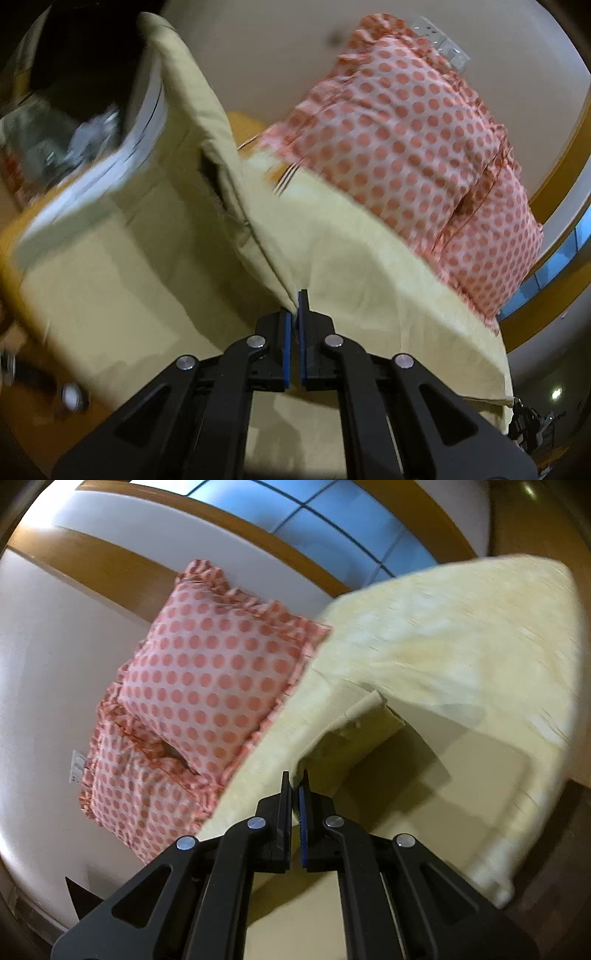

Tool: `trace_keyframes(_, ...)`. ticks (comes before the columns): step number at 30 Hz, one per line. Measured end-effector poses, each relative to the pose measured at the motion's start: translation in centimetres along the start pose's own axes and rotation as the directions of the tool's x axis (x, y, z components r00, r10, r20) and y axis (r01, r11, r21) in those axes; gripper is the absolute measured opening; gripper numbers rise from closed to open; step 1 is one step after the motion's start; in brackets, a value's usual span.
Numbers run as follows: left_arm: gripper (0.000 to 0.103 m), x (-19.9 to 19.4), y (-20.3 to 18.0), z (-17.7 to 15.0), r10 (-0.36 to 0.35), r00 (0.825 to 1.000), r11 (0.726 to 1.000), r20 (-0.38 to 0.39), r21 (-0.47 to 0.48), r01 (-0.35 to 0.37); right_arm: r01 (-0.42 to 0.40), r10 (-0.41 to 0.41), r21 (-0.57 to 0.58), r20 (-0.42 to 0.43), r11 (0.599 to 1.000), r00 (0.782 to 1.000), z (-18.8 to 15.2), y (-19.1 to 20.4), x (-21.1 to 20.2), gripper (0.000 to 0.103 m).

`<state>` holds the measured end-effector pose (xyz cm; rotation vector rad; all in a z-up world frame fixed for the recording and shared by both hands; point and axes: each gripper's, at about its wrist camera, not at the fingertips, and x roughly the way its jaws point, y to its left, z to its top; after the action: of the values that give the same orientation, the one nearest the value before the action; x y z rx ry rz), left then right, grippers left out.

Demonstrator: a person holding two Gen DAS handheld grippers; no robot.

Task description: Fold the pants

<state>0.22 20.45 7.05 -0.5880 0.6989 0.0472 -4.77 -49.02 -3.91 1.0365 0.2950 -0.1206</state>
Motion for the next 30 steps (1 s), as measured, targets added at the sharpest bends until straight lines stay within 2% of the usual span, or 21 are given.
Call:
trace_keyframes(3,0.003,0.0,1.8,-3.2,0.01,0.999,0.999,-0.035,-0.041,-0.011,0.056,-0.056,0.006,0.0,0.998,0.998,-1.0,-1.8,-1.2,0.003)
trace_keyframes(5,0.005,0.7,3.2,-4.8,0.018,0.998,0.998,-0.059,-0.051,-0.021,0.085,-0.085,-0.03,-0.002,0.996,0.996,-1.3,-2.0,-1.5,0.004)
trace_keyframes(6,0.006,0.6,3.5,-5.1,0.011,0.999,0.999,-0.038,-0.053,-0.013,0.104,-0.104,-0.049,0.004,0.993,0.995,-1.4,-1.8,-1.8,0.007)
trace_keyframes(8,0.01,0.2,3.2,-5.6,0.009,1.0,0.999,-0.008,-0.032,-0.009,0.172,-0.164,-0.085,0.1,0.981,0.981,-1.3,-1.4,-3.5,0.033)
trace_keyframes(9,0.015,-0.1,3.0,-5.8,0.01,1.0,1.0,0.006,-0.021,-0.01,0.205,-0.186,-0.101,0.174,0.974,0.967,-1.2,-1.4,-4.5,0.058)
trace_keyframes(10,0.035,-0.5,2.7,-6.2,0.01,0.999,1.0,0.036,-0.002,-0.01,0.237,-0.206,-0.115,0.228,0.965,0.952,-1.2,-1.4,-5.1,0.064)
trace_keyframes(11,0.05,-0.7,2.5,-6.4,0.005,0.999,1.0,0.053,0.011,-0.006,0.276,-0.234,-0.134,0.266,0.952,0.935,-1.1,-1.4,-5.4,0.064)
trace_keyframes(12,0.056,-0.9,2.1,-6.6,0.002,0.997,0.999,0.074,0.032,-0.004,0.307,-0.259,-0.147,0.276,0.94,0.925,-0.7,-1.7,-5.2,0.064)
trace_keyframes(14,0.066,-1.0,1.6,-7.0,0.003,0.996,0.999,0.091,0.053,-0.008,0.319,-0.277,-0.135,0.261,0.938,0.925,-0.2,-2.6,-4.4,0.064)
trace_keyframes(16,0.068,-1.0,1.4,-7.2,0.006,0.995,0.997,0.101,0.071,-0.014,0.314,-0.275,-0.134,0.249,0.94,0.929,-0.2,-3.1,-3.5,0.064)
trace_keyframes(17,0.069,-1.0,1.3,-7.3,0.007,0.995,0.997,0.104,0.078,-0.015,0.328,-0.284,-0.148,0.261,0.933,0.923,-0.4,-2.9,-3.3,0.064)
trace_keyframes(19,0.071,-1.1,1.3,-7.4,-0.002,0.994,0.997,0.108,0.081,-0.007,0.304,-0.256,-0.195,0.235,0.932,0.938,-1.3,-2.3,-2.7,0.06)
trace_keyframes(20,0.072,-1.2,1.5,-7.5,-0.009,0.994,0.997,0.109,0.08,0.0,0.308,-0.255,-0.226,0.239,0.924,0.937,-1.9,-1.9,-2.5,0.058)
trace_keyframes(21,0.073,-1.2,1.5,-7.5,-0.015,0.994,0.997,0.111,0.076,0.007,0.304,-0.249,-0.249,0.23,0.919,0.941,-2.5,-1.7,-2.3,0.052)
trace_keyframes(22,0.073,-1.3,1.6,-7.5,-0.024,0.993,0.997,0.112,0.071,0.016,0.292,-0.237,-0.257,0.223,0.921,0.945,-2.8,-1.7,-2.1,0.039)
trace_keyframes(23,0.073,-1.3,1.7,-7.4,-0.029,0.993,0.997,0.114,0.067,0.022,0.268,-0.218,-0.257,0.21,0.928,0.953,-3.2,-1.7,-2.0,0.032)
trace_keyframes(25,0.074,-1.4,1.8,-7.4,-0.042,0.992,0.998,0.118,0.06,0.035,0.232,-0.187,-0.262,0.184,0.937,0.965,-3.5,-1.8,-1.3,0.007)
trace_keyframes(28,0.074,-1.8,2.2,-7.2,-0.057,0.99,0.997,0.129,0.052,0.05,0.237,-0.181,-0.304,0.201,0.923,0.963,-3.5,-0.6,-0.5,0.004)
trace_keyframes(30,0.079,-2.7,2.9,-7.0,-0.046,0.984,0.999,0.173,0.035,0.04,0.197,-0.133,-0.333,0.207,0.922,0.969,-3.4,1.4,-0.4,0.004)
